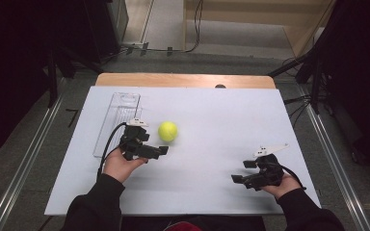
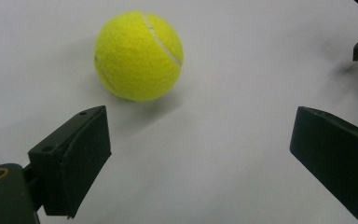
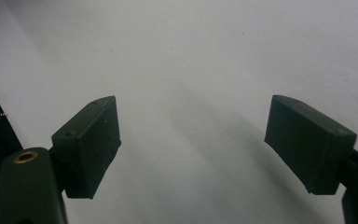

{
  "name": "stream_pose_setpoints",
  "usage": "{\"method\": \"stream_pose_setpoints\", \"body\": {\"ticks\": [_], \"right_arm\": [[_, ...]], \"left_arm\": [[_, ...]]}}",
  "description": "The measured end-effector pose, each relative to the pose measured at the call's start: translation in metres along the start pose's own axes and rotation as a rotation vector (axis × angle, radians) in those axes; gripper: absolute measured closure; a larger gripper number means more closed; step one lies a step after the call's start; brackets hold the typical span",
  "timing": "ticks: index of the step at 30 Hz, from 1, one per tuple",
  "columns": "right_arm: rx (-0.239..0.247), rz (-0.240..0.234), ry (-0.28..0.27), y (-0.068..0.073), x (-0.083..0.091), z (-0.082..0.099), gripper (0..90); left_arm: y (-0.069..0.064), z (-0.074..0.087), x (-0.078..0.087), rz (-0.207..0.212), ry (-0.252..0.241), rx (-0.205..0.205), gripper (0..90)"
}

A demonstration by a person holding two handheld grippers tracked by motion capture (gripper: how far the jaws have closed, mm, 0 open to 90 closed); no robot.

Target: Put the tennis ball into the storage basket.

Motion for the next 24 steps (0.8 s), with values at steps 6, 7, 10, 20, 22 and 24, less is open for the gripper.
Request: {"method": "stream_pose_setpoints", "body": {"ticks": [6, 7, 10, 20, 22, 24], "right_arm": [[0.0, 0.002, -0.001, 0.0, 0.0, 0.0, 16.0], [0.0, 0.002, -0.001, 0.0, 0.0, 0.0, 16.0], [0.0, 0.001, -0.002, 0.0, 0.0, 0.0, 16.0], [0.003, 0.0, -0.006, 0.0, 0.001, -0.001, 16.0], [-0.003, 0.004, -0.006, -0.001, 0.002, -0.001, 16.0], [-0.004, 0.007, -0.006, -0.002, 0.002, -0.001, 16.0]], "left_arm": [[0.004, -0.005, -0.003, -0.006, 0.001, 0.008, 5.4], [0.004, -0.006, -0.003, -0.008, 0.0, 0.013, 5.4], [0.007, -0.006, -0.006, -0.021, 0.022, 0.012, 5.4], [0.012, -0.018, -0.01, -0.022, 0.021, 0.01, 5.5], [0.012, -0.021, -0.011, -0.018, 0.019, 0.009, 5.6], [0.013, -0.024, -0.011, -0.021, 0.016, 0.009, 6.3]]}}
Point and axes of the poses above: each handheld gripper's, and its own axes: x roughly backward along the jaws, z roughly out of its underside, y roughly to its left, the point moved 10 cm from there along -x, roughly forward along the jaws, and after that the axes turned 1 degree about z, right-handed, at the moved point
